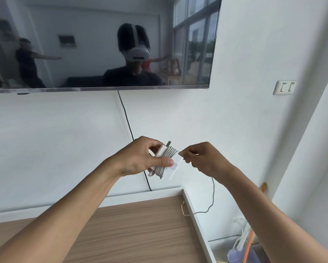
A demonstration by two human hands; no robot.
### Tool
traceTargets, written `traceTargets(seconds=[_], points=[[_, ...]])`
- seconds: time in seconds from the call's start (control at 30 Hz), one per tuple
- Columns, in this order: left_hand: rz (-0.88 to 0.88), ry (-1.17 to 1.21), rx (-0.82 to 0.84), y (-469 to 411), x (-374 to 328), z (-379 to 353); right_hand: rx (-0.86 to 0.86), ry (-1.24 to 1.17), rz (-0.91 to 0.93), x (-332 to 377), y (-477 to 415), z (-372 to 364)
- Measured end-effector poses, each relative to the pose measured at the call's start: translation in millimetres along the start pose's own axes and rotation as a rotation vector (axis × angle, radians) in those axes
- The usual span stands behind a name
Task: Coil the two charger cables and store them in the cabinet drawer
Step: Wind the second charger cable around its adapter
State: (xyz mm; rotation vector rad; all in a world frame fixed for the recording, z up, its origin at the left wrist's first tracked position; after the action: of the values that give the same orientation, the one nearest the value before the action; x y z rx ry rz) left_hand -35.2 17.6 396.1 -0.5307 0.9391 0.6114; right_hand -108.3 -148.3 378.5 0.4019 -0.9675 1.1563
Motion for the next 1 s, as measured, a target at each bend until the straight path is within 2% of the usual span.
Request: traceTargets(seconds=[0.1,0.17,0.23,0.4,0.53,0.6,0.77,1.0], points=[[-0.016,-0.121,-0.008,-2,-1,3,0.044,-0.076,-0.087,3,0,-1],[-0.019,-0.235,-0.049,-4,-1,4,0.037,-0.128,-0.084,10,1,-2],[-0.017,-0.26,-0.112,-6,1,3,-0.029,-0.073,-0.034,16,0,0],[-0.021,-0.129,-0.279,-13,-2,5,-0.291,0.151,0.269,37,10,-7],[0.063,0.133,-0.234,-19,0,1,-0.445,0.105,0.334,33,12,-8],[0.125,0.278,-0.222,-19,2,-4,-0.476,0.093,0.339,29,10,-5],[0.099,0.298,-0.372,-23,2,-4,-0.541,0.107,0.424,31,19,-13],[0.199,0.49,-0.425,-25,12,0,-0.564,0.221,0.533,23,34,-33]])
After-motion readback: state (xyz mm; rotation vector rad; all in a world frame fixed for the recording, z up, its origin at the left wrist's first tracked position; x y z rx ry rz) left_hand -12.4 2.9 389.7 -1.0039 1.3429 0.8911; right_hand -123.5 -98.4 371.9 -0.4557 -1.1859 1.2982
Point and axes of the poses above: each hand's wrist, its own y-axis away from the middle knuckle, its own z-axis out of the back of the hand, x = y × z, the point moved 5 cm from there along -y, towards the middle knuckle, and after that the axes turned 6 degrees about -x, right-handed, at the moved point
